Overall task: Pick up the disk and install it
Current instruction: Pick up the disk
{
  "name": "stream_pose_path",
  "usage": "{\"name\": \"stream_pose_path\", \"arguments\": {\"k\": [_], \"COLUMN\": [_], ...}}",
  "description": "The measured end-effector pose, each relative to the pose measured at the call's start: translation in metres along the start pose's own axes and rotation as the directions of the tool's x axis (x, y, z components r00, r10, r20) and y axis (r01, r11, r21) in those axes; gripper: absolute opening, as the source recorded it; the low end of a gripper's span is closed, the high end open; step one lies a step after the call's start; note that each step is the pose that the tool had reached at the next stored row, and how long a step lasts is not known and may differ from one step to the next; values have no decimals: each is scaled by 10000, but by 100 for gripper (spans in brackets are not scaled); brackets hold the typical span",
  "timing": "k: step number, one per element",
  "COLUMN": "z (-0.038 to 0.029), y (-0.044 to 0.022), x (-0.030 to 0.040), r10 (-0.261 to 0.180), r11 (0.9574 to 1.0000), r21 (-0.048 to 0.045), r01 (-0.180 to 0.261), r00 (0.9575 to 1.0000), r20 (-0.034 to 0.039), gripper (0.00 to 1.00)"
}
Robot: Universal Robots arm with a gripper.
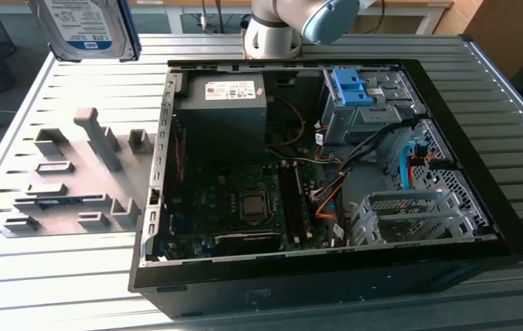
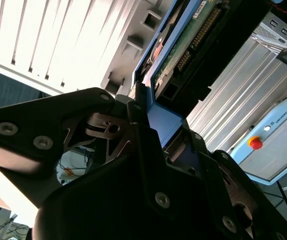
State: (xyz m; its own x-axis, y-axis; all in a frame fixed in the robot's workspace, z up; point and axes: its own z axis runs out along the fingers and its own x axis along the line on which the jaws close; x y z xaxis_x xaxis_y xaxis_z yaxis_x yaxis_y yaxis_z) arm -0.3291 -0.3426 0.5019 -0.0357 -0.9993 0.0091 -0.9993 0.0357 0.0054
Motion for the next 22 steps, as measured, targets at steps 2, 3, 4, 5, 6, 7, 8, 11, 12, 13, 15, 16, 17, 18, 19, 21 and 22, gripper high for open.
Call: {"name": "stream_pose_path", "arguments": {"k": [2, 3, 4, 5, 6, 7, 8, 11, 12, 13, 15, 16, 17, 18, 19, 21, 22], "z": [0, 0, 0, -1, 0, 0, 0, 0, -1, 0, 0, -1, -1, -1, -1, -1, -1], "y": [-12, -19, -25, -31, -36, -42, -48, -65, -71, -75, -84, -86, -87, -90, -93, -94, -96], "x": [0, -1, -1, -1, -2, -2, -2, -2, -3, -3, -3, -3, -3, -3, -3, -4, -4], "r10": [0, 1, 0, 0, 1, 0, 0, 0, 0, 0, 1, 1, 1, 0, 0, 1, 0], "r11": [10000, 10000, 10000, 10000, 10000, 10000, 10000, 10000, 10000, 10000, 10000, 10000, 10000, 10000, 10000, 10000, 10000], "r21": [0, 0, 0, 0, 0, 0, 0, 0, 0, 0, 0, 0, 0, 0, 0, 0, 0], "r01": [0, -1, 0, 0, -1, 0, 0, 0, 0, 0, -1, -1, -1, 0, 0, -1, 0], "r00": [10000, 10000, 10000, 10000, 10000, 10000, 10000, 10000, 10000, 10000, 10000, 10000, 10000, 10000, 10000, 10000, 10000], "r20": [0, 0, 0, -1, 0, 0, 0, 0, 0, 0, 0, 0, 0, 0, 0, 0, -1], "gripper": [36, 36, 36, 36, 36, 36, 36, 36, 36, 36, 36, 36, 36, 36, 36, 36, 36]}}
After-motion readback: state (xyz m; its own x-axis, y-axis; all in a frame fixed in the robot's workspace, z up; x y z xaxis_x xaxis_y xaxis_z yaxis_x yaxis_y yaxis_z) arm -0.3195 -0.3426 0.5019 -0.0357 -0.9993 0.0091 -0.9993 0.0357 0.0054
